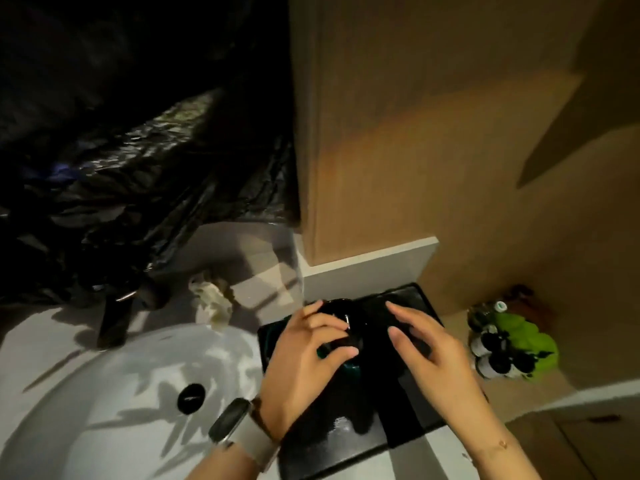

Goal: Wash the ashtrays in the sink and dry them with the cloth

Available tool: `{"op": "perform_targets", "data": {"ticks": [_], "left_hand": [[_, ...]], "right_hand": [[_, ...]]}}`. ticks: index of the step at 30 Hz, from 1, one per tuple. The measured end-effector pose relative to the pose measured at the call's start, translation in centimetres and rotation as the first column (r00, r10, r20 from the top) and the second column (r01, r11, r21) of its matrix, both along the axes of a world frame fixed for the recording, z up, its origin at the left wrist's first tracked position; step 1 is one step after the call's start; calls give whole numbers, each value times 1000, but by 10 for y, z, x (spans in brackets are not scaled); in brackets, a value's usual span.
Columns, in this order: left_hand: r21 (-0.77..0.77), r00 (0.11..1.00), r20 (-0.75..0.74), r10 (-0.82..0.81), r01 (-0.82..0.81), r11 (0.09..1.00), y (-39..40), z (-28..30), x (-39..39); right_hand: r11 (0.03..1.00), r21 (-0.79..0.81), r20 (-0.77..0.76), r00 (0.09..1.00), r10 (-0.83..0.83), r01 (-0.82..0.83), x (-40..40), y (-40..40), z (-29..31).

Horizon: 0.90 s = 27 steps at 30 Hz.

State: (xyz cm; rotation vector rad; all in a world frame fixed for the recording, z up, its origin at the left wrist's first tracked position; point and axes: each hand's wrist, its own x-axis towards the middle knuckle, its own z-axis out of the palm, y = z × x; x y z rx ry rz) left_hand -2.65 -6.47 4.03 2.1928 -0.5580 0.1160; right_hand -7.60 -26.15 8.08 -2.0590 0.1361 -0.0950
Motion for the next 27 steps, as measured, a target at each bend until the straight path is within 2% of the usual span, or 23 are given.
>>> {"op": "perform_targets", "data": {"ticks": [3,8,12,14,15,18,20,21,25,27], "left_hand": [[76,995,-3,-103,103,992,-62,-13,14],[201,979,-93,-180,196,960,-127,-41,41],[346,978,-120,-172,204,916,-141,-62,53],[461,984,-90,-151,175,870,-143,-70,59],[492,991,-30,-128,126,861,-144,-73,61],[568,983,-146,-107,172,805,-146,-74,64],[584,985,-131,-111,167,794,-145,-68,61],[583,989,-80,-125,148,799,-143,-64,60],[323,1000,5,4,-5,947,-112,-37,61],[149,995,-54,82,-74,986,-87,-16,53]], "right_hand": [[999,36,-15,1000,-25,26,3,-42,-4],[994,66,-18,996,-91,92,14,-85,-10],[996,43,-63,995,-80,83,29,-100,-20],[997,39,-58,996,-60,63,36,-101,-21],[998,27,-52,997,-53,54,39,-101,-21],[1000,0,-36,999,-24,24,46,-96,-18],[1000,1,-31,999,-13,13,49,-90,-16],[1000,-2,-26,1000,-7,7,50,-86,-14],[1000,5,2,1000,6,-6,64,-69,-8],[999,37,44,999,21,-23,60,-55,2]]}}
